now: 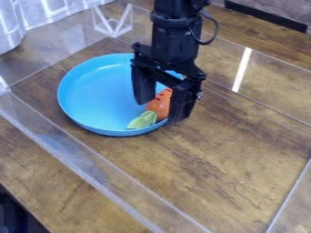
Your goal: Remove the carrot from inside the blue tray and put it on the table
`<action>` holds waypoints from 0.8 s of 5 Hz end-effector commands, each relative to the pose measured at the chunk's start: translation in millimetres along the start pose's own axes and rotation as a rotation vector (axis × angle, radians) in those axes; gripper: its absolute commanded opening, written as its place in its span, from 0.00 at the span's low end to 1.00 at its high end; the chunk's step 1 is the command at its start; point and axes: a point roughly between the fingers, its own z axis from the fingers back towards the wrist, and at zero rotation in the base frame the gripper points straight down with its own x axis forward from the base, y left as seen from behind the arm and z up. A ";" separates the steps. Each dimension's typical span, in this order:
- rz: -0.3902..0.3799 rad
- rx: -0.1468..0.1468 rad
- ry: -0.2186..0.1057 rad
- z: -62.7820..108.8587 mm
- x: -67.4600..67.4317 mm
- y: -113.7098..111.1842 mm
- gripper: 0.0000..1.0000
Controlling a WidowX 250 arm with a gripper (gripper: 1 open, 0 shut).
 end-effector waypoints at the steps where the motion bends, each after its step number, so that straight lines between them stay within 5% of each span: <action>1: 0.011 0.005 -0.095 21.5 10.6 10.3 1.00; 4: -0.003 -0.007 -0.116 12.1 21.7 18.1 1.00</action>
